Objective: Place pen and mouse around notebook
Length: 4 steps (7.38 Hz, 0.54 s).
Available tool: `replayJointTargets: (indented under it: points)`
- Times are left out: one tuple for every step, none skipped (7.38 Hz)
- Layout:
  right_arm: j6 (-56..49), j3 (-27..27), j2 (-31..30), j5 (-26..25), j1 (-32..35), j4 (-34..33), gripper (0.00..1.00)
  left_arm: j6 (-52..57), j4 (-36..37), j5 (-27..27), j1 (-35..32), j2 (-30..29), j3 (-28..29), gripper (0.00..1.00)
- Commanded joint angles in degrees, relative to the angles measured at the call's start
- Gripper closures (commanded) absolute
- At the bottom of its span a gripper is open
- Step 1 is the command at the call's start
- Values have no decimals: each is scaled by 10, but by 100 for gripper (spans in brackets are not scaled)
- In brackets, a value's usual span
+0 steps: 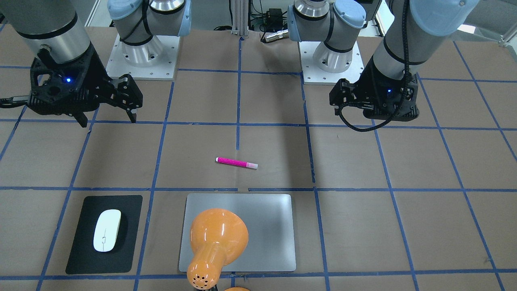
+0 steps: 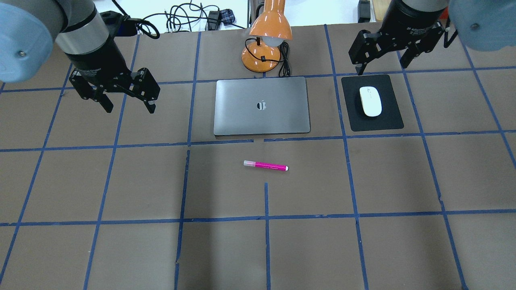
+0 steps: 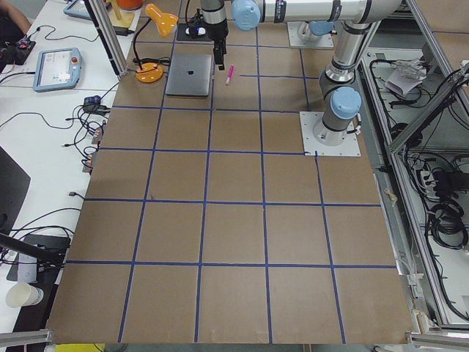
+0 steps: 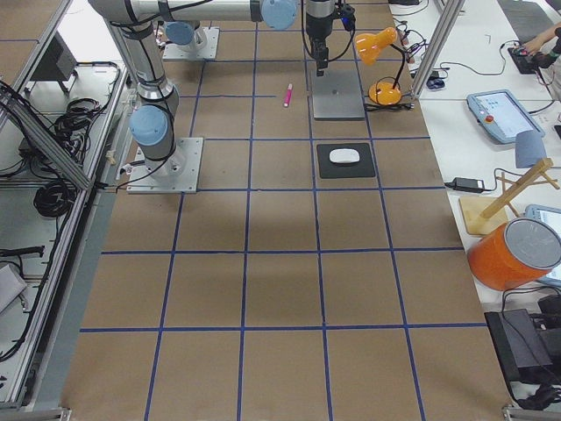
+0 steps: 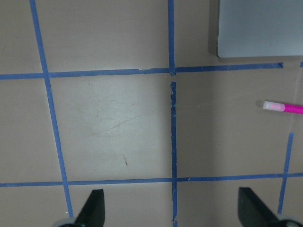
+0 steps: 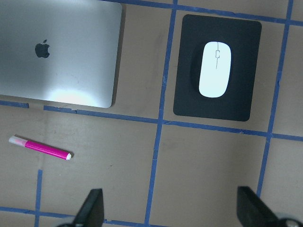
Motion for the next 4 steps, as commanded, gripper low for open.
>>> replayJointTargets:
  points:
    - [1,-2,-1,2,0,18,0,32,34,-3,20,0,-11,0]
    - [2,-5,-1,-5,0,19,0,29,54,-1,19,-3,-17,0]
    - [2,-2,-1,-7,0,19,0,25,55,0,19,0,-20,0]
    - [1,-2,0,-1,0,16,0,21,55,-1,17,1,-19,0]
